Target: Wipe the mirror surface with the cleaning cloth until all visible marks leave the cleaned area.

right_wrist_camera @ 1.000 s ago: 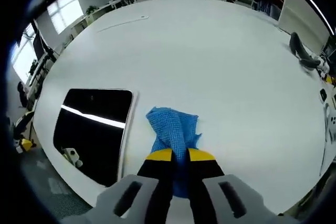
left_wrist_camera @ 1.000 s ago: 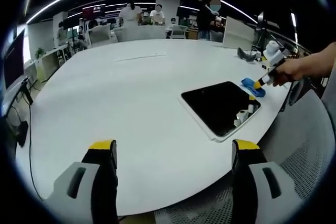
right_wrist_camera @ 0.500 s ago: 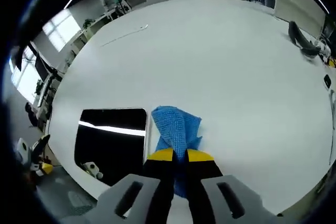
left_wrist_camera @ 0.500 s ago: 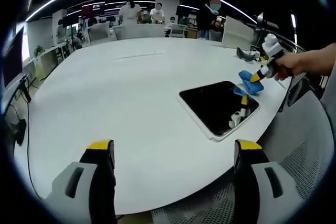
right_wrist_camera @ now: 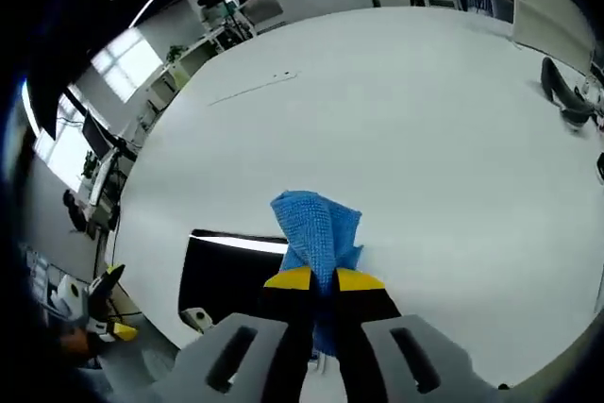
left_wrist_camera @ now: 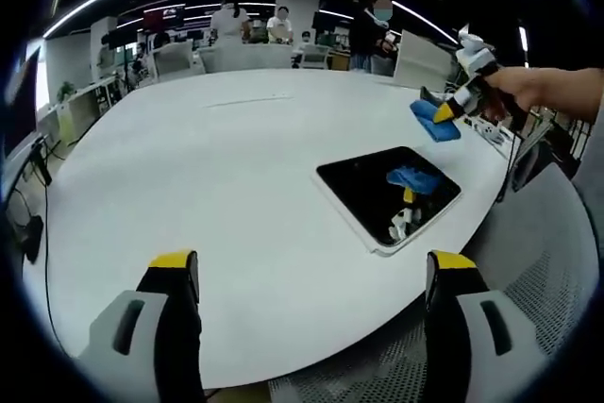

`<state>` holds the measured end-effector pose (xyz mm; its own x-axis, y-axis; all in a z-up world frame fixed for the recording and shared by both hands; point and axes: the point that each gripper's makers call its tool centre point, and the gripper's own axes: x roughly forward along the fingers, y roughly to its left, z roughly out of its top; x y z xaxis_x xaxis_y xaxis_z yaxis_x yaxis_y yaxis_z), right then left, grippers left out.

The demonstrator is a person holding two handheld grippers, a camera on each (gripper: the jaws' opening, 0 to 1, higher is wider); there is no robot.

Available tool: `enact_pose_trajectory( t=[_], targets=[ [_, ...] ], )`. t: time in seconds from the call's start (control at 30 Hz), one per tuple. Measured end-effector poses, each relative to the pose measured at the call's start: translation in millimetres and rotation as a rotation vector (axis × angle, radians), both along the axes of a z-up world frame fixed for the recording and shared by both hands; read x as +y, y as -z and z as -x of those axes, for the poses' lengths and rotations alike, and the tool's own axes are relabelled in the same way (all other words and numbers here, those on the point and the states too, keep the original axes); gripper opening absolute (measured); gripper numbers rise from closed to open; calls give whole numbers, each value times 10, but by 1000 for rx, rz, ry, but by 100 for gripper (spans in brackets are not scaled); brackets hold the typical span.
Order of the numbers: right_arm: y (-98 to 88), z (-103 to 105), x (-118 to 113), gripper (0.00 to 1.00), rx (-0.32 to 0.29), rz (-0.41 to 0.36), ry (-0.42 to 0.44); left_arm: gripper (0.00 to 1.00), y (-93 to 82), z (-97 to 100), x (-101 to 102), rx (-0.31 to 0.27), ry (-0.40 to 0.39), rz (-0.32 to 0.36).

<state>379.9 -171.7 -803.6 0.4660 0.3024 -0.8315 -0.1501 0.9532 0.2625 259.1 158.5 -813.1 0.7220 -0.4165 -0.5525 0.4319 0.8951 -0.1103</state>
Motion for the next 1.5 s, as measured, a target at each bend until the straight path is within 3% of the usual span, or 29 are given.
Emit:
enact_pose_trajectory(
  t=[0.37,0.8,1.13,1.5],
  targets=[
    [243,-6,197,2,62,-20,-6,99,9,2,1,4,-2,2],
    [652,31,276,2,91,67,-20,99,24,12,-4,10,9,-3],
    [644,-7,268,1,103,56,14,99,22,12,-5,9,6,0],
    [627,13,454,1,115,35,14,99,26,21,-13,12,12,-2]
  ],
)
